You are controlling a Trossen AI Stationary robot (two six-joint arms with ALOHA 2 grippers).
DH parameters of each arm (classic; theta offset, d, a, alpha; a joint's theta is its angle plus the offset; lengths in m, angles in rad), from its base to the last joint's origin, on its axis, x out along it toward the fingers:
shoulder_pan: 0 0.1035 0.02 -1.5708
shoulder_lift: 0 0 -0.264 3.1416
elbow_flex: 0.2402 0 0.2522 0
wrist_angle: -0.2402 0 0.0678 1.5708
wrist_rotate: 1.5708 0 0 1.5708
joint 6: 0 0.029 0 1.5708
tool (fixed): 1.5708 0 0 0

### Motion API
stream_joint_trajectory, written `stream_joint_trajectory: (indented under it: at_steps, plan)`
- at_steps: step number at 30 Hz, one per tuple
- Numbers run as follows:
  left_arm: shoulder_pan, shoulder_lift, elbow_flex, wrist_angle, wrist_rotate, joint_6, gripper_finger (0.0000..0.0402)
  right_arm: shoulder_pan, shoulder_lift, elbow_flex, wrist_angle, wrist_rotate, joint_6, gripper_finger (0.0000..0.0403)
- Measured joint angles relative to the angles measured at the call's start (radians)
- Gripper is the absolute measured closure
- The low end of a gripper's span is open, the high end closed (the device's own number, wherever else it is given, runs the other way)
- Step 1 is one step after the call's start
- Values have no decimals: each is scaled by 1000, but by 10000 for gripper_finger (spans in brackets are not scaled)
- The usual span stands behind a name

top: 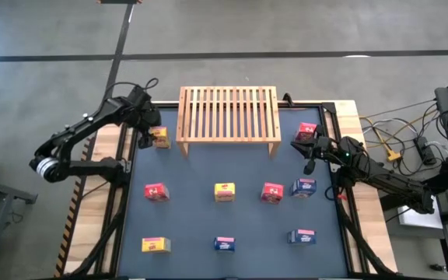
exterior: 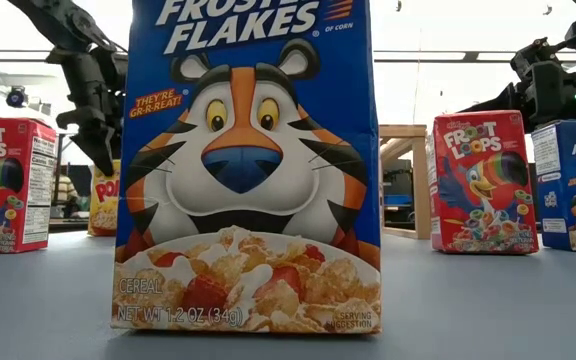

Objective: Stack cereal on shelf
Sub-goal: Put the top left yellow cereal box on the shelf

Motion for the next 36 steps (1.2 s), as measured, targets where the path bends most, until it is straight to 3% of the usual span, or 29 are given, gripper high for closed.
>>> stream_joint_trajectory:
  at_steps: [12,24,36]
  plan:
    - [0,13,0,-6,6,3,236,0,0,0,0,0,0,394]
    - [0,-32,17,-23,6,3,244,0,0,0,0,0,0,394]
    - [0,-44,254,-152,6,3,245,0,0,0,0,0,0,394]
